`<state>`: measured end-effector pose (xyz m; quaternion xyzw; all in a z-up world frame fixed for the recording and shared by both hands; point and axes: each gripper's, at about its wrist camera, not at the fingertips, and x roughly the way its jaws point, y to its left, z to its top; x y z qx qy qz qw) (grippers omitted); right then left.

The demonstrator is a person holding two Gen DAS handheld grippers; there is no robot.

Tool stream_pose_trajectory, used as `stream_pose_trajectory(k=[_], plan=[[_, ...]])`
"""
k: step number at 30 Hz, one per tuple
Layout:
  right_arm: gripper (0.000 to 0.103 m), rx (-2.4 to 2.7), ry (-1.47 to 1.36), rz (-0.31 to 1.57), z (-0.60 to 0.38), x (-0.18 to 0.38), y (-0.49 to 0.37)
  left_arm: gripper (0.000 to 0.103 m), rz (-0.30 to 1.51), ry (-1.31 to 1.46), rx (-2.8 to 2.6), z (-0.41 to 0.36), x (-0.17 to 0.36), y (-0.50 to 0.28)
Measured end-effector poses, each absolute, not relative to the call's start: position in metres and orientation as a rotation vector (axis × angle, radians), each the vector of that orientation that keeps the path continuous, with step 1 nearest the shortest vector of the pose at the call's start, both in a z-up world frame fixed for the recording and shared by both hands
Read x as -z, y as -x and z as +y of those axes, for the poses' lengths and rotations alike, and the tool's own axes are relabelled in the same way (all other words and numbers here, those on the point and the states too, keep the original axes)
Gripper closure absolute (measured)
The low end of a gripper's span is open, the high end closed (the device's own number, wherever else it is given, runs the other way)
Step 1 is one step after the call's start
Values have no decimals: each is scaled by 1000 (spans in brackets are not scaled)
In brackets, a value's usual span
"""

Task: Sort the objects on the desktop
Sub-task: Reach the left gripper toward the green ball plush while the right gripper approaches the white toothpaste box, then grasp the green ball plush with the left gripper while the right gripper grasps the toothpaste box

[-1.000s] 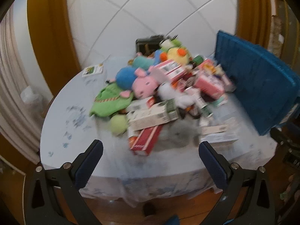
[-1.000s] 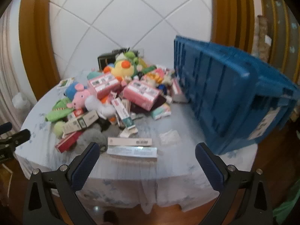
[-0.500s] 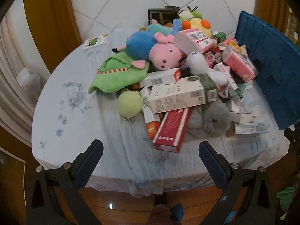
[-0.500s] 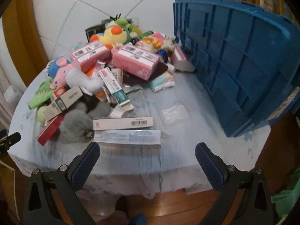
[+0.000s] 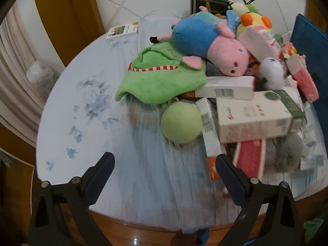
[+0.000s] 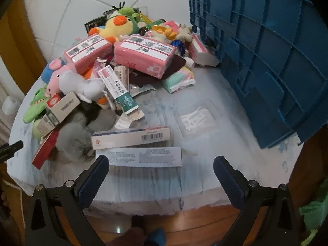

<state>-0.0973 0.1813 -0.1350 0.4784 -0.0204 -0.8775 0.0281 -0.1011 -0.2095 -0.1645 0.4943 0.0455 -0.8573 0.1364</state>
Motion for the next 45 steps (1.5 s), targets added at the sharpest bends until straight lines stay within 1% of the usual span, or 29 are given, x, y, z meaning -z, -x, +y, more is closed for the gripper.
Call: stream_pose_trajectory(k=[4,6,8,10,11,12,13,14,15,18,21,23,25,27,29,38,40,42,43,44,45], plan=[[0,2710,-1527,-63,184,144,105,3,131,-1446,2466,-214,183,128],[0,2703,-1553,-67,184,149,107,10,138,-1456,2457,-217,194,142],[0,2688,-1584,-56,184,156,108,13,147,-1473,2445,-219,204,153],[0,2667,-1603,-43,182,162,109,13,172,-1477,2443,-221,213,161],[0,2655,-1605,-44,180,164,110,15,179,-1484,2444,-222,217,164],[0,2642,-1607,-45,179,166,110,25,190,-1513,2448,-222,222,166],[0,2626,-1615,-41,176,169,111,33,213,-1551,2454,-222,227,167],[0,2616,-1621,-35,175,171,112,46,235,-1573,2459,-221,230,167],[0,2608,-1624,-24,173,172,112,46,242,-1578,2458,-220,231,164],[0,2592,-1623,5,171,175,116,47,169,-1558,2460,-214,228,148],[1,2589,-1593,21,168,170,120,47,174,-1571,2448,-217,226,131],[14,2595,-1576,51,164,166,125,47,174,-1581,2435,-221,226,123],[16,2577,-1576,63,161,166,128,47,175,-1583,2425,-224,225,116],[15,2542,-1569,84,156,168,131,47,186,-1595,2418,-227,224,112],[2,2493,-1560,137,151,172,135,47,181,-1592,2423,-226,224,109],[1,2320,-1534,469,138,193,142,47,161,-1577,2441,-202,218,96],[1,2276,-1530,527,134,203,144,47,144,-1559,2435,-192,213,92],[1,2240,-1525,539,133,210,146,47,167,-1524,2419,-185,206,85],[7,2213,-1530,551,132,216,147,47,180,-1513,2412,-183,205,82],[22,2198,-1538,571,132,221,147,47,190,-1508,2403,-181,205,78],[30,2192,-1542,592,132,224,146,47,198,-1514,2387,-177,208,75]])
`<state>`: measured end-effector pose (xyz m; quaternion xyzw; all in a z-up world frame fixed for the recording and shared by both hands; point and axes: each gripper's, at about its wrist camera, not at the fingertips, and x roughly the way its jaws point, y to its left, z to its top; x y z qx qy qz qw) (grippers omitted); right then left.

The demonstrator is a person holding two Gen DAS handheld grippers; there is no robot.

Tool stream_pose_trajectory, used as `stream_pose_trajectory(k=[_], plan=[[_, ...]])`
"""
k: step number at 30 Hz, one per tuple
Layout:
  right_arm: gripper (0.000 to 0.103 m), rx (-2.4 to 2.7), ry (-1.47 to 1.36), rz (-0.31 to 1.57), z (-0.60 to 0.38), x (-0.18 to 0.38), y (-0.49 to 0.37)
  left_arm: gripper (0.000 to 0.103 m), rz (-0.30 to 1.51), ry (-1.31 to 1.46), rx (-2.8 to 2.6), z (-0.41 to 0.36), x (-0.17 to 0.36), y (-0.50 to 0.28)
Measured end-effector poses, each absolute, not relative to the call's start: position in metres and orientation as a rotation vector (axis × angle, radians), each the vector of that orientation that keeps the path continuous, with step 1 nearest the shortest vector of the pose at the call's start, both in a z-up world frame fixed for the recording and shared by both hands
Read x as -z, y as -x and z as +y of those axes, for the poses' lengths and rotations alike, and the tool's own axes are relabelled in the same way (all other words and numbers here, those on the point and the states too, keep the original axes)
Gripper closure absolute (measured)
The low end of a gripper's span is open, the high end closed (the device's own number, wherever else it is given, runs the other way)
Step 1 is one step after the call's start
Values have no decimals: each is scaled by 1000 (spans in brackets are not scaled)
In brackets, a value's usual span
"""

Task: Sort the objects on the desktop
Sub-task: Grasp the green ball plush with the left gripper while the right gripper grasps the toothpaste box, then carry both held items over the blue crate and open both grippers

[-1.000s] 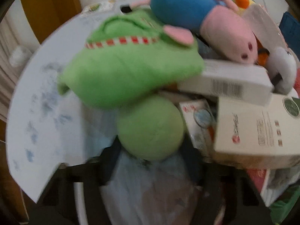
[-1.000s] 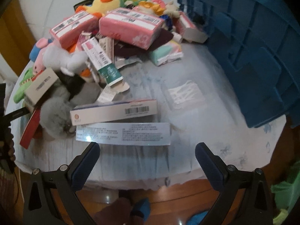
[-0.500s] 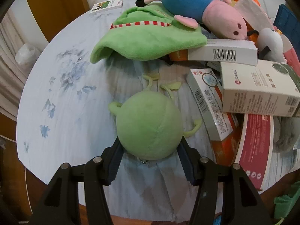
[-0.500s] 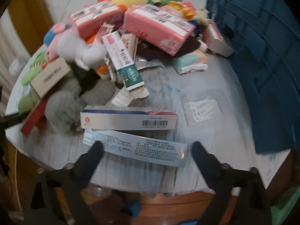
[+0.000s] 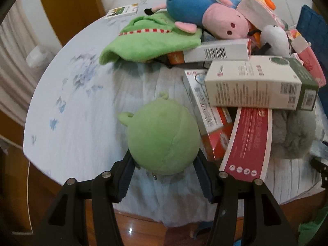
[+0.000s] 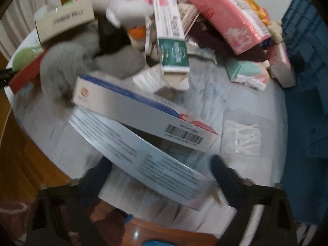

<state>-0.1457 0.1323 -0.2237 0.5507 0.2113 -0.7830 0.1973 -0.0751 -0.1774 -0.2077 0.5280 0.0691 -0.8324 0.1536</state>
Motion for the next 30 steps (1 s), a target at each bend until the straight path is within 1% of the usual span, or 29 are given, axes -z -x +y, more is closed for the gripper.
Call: stream_pose_trajectory(k=[1,2,5,6,7,8,10,11,15,17,21,23,25,30], plan=[[42,2188,-1542,593,134,224,144,47,195,-1520,2374,-175,211,77],[46,2181,-1536,575,137,224,141,47,188,-1525,2354,-175,216,78],[45,2170,-1515,561,140,223,137,46,240,-1521,2323,-181,227,80],[43,2166,-1510,556,139,224,136,46,256,-1506,2326,-183,226,81],[39,2158,-1512,544,138,225,136,47,251,-1501,2325,-181,224,80],[42,2152,-1514,533,137,226,136,48,245,-1492,2326,-181,222,78],[53,2157,-1510,530,134,224,131,49,242,-1454,2342,-178,209,72],[56,2157,-1506,513,134,222,128,50,239,-1433,2354,-176,201,69],[68,2181,-1459,391,141,199,116,50,183,-1297,2413,-168,156,59],[69,2195,-1420,330,144,183,111,50,168,-1252,2437,-166,140,60],[70,2232,-1359,277,143,161,104,49,150,-1175,2512,-162,109,73],[72,2245,-1337,251,141,149,117,50,128,-1143,2552,-153,92,75],[75,2290,-1286,240,134,134,128,50,109,-1123,2591,-148,82,80],[75,2378,-1227,222,130,105,136,50,87,-1115,2689,-131,65,97]])
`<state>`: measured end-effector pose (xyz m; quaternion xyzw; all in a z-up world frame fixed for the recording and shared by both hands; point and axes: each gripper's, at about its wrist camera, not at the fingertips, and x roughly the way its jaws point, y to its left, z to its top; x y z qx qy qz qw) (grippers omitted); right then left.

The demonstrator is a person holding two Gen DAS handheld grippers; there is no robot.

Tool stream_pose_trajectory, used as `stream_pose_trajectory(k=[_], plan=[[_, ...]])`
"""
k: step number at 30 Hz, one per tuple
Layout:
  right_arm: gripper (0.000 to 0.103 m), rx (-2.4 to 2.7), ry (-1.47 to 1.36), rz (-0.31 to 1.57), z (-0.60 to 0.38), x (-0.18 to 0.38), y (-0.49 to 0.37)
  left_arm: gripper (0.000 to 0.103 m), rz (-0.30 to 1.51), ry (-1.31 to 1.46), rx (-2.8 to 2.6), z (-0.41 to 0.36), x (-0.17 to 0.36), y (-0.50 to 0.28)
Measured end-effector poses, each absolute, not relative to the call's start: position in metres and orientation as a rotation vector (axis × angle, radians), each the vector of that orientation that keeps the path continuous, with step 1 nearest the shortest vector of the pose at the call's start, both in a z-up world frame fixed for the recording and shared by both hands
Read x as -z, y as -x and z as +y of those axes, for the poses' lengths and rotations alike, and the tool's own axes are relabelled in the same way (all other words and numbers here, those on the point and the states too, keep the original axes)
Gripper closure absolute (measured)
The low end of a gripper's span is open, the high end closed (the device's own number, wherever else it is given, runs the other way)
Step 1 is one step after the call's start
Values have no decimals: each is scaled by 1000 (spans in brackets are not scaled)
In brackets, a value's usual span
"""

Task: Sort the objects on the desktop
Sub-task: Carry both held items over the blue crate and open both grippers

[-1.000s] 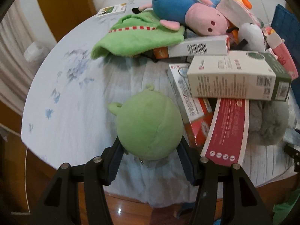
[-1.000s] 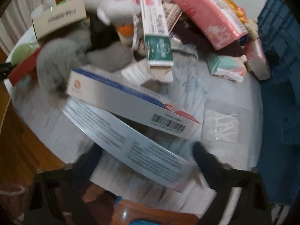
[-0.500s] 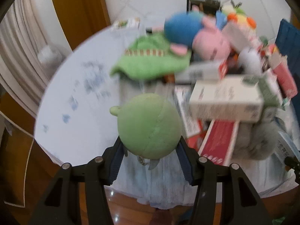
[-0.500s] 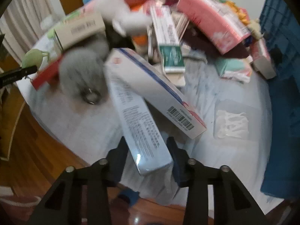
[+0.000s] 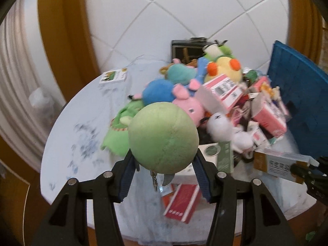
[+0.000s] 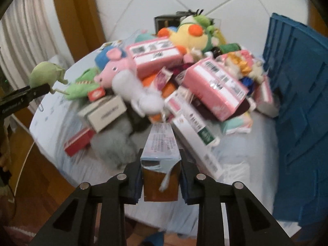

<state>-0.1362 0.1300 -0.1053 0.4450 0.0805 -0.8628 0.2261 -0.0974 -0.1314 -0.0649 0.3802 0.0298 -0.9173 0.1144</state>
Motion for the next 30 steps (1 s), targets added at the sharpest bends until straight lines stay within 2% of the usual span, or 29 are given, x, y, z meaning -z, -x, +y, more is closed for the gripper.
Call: stream_pose_trajectory(k=[17,24,30], plan=[[75,2744,-919,83,146,-11,114,50,-65,-967,3040,-65,0,121],[75,2910,-731,59,197,-69,93,50,-163,-875,3183,20,-33,129],[75,2988,-679,51,266,-91,100,50,-173,-800,3262,109,-62,140]])
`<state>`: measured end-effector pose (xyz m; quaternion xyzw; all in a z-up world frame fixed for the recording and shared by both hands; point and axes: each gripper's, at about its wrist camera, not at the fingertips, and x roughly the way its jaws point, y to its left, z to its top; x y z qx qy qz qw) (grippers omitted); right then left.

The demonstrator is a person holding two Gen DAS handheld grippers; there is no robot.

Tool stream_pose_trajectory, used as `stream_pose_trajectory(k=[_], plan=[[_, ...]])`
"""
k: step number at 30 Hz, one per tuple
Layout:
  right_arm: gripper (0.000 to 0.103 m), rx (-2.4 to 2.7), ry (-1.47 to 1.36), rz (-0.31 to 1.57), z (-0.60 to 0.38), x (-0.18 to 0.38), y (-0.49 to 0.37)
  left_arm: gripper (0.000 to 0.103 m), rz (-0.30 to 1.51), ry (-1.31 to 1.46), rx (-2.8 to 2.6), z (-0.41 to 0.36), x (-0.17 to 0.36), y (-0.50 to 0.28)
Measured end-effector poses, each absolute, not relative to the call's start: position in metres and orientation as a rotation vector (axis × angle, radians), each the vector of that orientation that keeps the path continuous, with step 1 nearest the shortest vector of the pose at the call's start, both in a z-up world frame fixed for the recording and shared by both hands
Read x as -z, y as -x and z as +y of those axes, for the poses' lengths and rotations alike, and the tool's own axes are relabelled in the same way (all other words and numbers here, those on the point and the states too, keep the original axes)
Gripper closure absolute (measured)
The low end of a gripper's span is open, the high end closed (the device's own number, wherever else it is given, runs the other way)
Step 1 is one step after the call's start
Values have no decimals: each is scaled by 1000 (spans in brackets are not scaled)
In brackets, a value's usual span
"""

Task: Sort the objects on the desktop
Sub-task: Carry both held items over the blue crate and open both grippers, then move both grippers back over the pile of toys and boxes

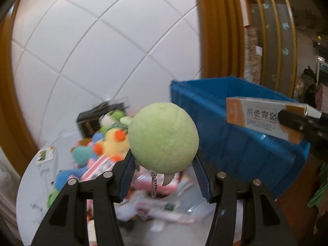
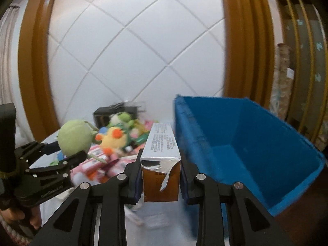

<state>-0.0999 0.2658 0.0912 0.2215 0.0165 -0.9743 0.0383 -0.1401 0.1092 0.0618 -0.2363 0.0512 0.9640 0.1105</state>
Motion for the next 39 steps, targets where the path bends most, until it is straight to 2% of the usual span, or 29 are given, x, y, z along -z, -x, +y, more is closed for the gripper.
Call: stream_pose_trajectory(k=[7,14,22,27,28,30,31,32,34,37,39], plan=[[75,3058,-738,64,372,-91,127,50,193,685,-2775,224,-83,158],[74,3097,-917,129,448,-74,149,50,269,870,-2631,315,-87,174],[74,3088,-1084,165,493,-45,156,48,340,1046,-2512,373,-72,178],[73,3088,-1119,176,508,-39,159,41,381,1065,-2534,385,-68,176],[68,3089,-1120,178,510,-39,161,38,383,1060,-2542,386,-69,176],[48,3096,-1115,171,515,-40,162,23,383,1047,-2557,385,-71,177],[29,3097,-1108,164,516,-41,162,22,379,1040,-2563,384,-71,176],[16,3100,-1103,162,517,-42,162,22,375,1030,-2572,382,-72,176],[12,3107,-1080,176,518,-44,163,21,361,1018,-2587,378,-74,175],[0,3113,-1051,165,518,-48,159,21,317,1000,-2612,370,-76,172],[0,3116,-1026,162,517,-51,157,21,264,966,-2632,360,-79,167]])
